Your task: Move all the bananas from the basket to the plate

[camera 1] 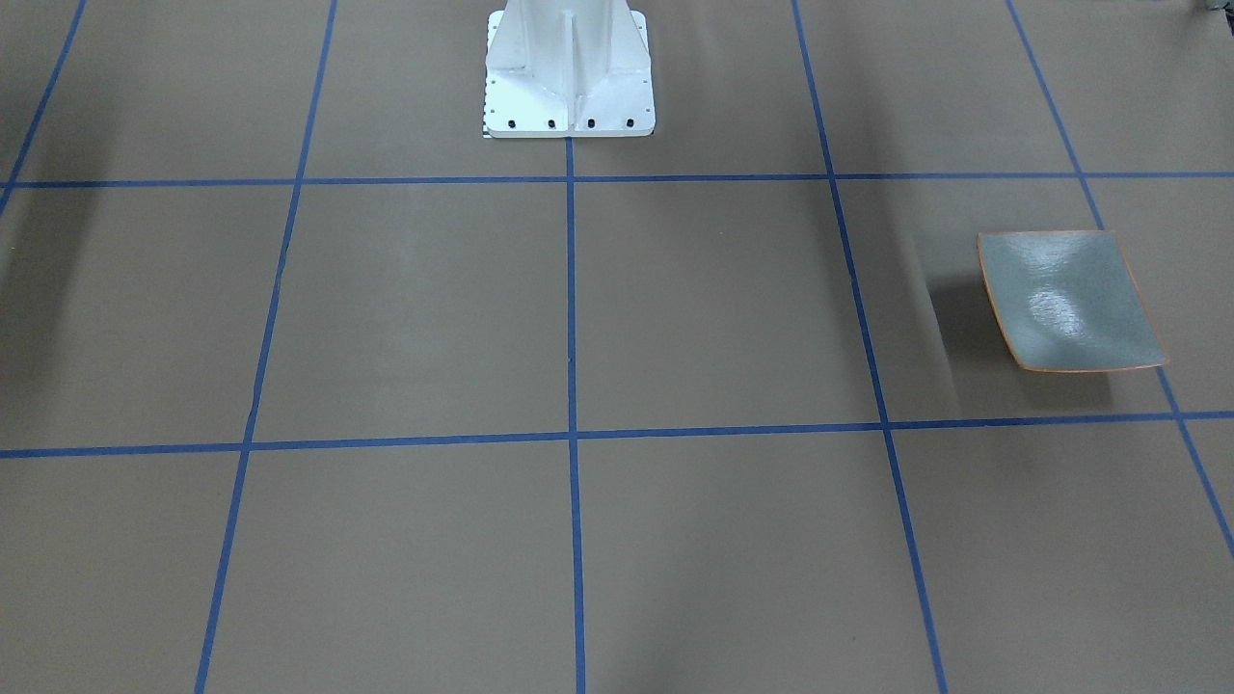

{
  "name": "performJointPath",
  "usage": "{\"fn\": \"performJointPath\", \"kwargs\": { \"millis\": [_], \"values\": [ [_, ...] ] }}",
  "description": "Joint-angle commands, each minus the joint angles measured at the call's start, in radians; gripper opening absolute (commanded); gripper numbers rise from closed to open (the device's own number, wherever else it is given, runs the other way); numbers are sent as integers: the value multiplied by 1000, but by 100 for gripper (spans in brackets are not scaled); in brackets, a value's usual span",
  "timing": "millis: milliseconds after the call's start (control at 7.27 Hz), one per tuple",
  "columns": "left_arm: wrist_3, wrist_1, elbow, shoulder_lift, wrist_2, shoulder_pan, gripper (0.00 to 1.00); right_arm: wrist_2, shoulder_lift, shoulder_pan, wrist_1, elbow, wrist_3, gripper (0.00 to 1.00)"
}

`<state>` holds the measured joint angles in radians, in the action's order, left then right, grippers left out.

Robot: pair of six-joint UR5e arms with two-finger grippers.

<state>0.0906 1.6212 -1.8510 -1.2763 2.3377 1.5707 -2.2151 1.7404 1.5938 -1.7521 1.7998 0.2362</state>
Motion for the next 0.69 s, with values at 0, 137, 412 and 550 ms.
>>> {"fn": "performJointPath", "kwargs": {
  "millis": [0, 137, 412, 550],
  "values": [
    [-8, -3, -25, -6, 0, 0, 100, -3, -5, 0, 0, 9, -3, 100],
    [-9, -1, -39, -6, 0, 0, 100, -11, -2, 0, 0, 27, 9, 100],
    [-12, 0, -80, -12, -1, 0, 100, -6, -15, 0, 3, 68, 2, 100],
    [-11, 3, -115, -20, 0, 9, 100, -6, -63, 0, 73, 66, -3, 100]
  ]
}}
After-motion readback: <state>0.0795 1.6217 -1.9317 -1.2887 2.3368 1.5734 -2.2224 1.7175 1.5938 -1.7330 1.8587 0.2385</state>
